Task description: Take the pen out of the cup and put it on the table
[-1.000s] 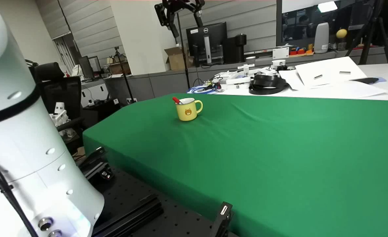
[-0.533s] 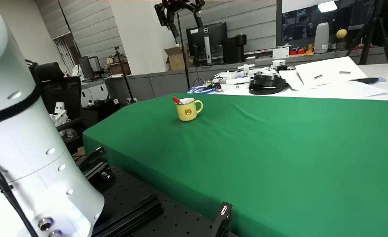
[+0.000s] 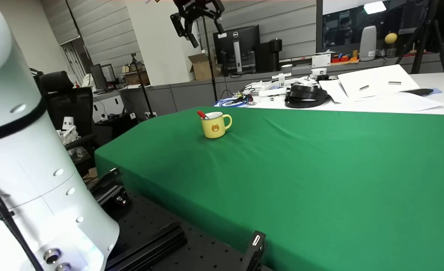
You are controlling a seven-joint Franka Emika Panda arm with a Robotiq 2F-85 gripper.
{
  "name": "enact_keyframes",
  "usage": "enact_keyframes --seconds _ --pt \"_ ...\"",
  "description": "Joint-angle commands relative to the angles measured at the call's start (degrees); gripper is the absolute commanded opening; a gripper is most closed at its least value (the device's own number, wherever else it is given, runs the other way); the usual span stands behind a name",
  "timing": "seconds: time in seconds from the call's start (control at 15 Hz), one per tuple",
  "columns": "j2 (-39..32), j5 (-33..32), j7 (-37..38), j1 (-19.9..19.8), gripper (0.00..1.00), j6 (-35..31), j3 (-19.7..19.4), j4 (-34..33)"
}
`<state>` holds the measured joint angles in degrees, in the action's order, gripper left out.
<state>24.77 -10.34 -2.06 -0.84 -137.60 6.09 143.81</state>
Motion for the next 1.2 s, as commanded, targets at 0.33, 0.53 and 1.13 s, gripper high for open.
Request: enact_keyframes --seconds 0.33,0.53,1.13 --pt "-10.14 -9.06 7.62 3.04 1.00 -8.03 8.57 -1.73" --pt "-14.18 -7.94 4.99 5.95 1.00 -12.63 8.76 -1.45" --pt "-25.52 -25.88 9.24 5.53 1.00 -22.58 9.15 -2.24"
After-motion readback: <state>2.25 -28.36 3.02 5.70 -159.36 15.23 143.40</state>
